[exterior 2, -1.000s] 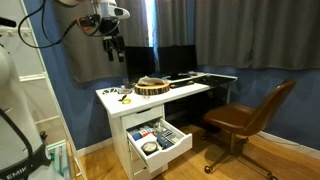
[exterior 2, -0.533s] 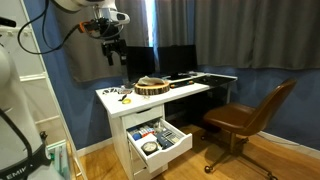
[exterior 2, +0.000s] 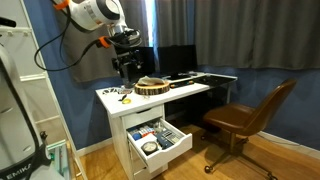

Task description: Pick up the calculator from the open drawer and put it on the table

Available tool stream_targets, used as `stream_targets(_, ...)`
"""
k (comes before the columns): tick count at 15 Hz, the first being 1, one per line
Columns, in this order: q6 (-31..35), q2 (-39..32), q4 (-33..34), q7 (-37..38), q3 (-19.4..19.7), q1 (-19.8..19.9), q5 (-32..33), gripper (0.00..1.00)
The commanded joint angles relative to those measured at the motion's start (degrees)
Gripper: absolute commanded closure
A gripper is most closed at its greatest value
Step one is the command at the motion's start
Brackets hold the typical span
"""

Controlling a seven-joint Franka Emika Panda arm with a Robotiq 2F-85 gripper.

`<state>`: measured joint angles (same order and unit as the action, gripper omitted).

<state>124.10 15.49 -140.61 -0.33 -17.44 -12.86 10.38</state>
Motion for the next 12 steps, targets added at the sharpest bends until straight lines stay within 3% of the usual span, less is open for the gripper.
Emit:
stream_targets(1,5.39,-8.54,3.70,-9.47,2.23,-0.23,3.12,0.00)
stream_targets(7,17.08,-17.88,4.96,-21.27,5.03,0.89,6.15,0.00)
stream_targets(9,20.22,-20.84,5.56,-20.55,5.76,1.39,10.95,0.00)
stream_targets(10,17.91,-17.69,3.85,-19.85,5.25,0.94,7.33,0.00)
stream_targets(12,18.44,-19.00,4.01,-19.83,5.44,1.10,7.69,0.00)
